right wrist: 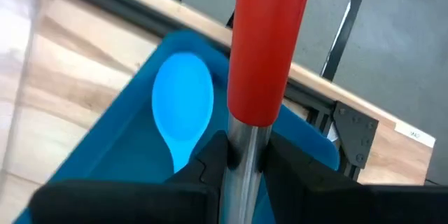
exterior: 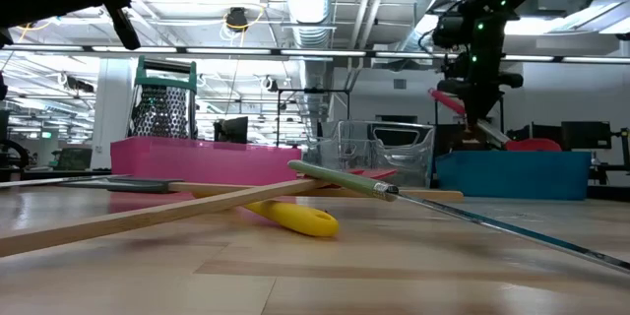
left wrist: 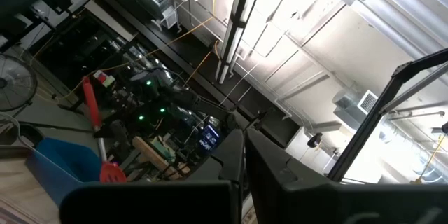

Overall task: Pick & Place Kitchen Items
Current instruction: Put the red serving spoon into the blue bin

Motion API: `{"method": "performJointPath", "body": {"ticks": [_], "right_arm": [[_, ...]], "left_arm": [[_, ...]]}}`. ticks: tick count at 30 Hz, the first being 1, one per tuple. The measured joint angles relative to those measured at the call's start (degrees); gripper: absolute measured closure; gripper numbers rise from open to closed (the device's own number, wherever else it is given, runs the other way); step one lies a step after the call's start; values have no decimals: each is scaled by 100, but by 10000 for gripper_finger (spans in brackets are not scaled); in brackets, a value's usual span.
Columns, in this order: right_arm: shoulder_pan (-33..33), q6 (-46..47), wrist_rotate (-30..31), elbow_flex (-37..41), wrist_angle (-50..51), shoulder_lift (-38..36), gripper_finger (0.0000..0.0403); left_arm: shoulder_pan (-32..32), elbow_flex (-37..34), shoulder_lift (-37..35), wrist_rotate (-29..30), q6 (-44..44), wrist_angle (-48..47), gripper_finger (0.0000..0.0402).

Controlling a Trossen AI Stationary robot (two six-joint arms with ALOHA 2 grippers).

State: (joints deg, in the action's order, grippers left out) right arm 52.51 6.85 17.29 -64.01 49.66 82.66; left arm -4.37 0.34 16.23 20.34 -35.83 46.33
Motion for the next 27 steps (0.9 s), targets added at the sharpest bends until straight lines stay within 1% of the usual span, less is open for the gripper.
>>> {"method": "performJointPath", "body": {"ticks": [8,14,20,27], "right_arm": [[-2,-226,-321,0,-253,562,335],[46,-327,-749,0,-207,838,335],[39,-400,-834,0,-212,1037,335],[39,-432,-848,0,-207,1041,335]], "left_arm": [[-1,0,0,0,0,2,399],[0,2,1,9,0,3,399],[1,2,0,52,0,4,399],[0,0,2,70,0,4,399]]}}
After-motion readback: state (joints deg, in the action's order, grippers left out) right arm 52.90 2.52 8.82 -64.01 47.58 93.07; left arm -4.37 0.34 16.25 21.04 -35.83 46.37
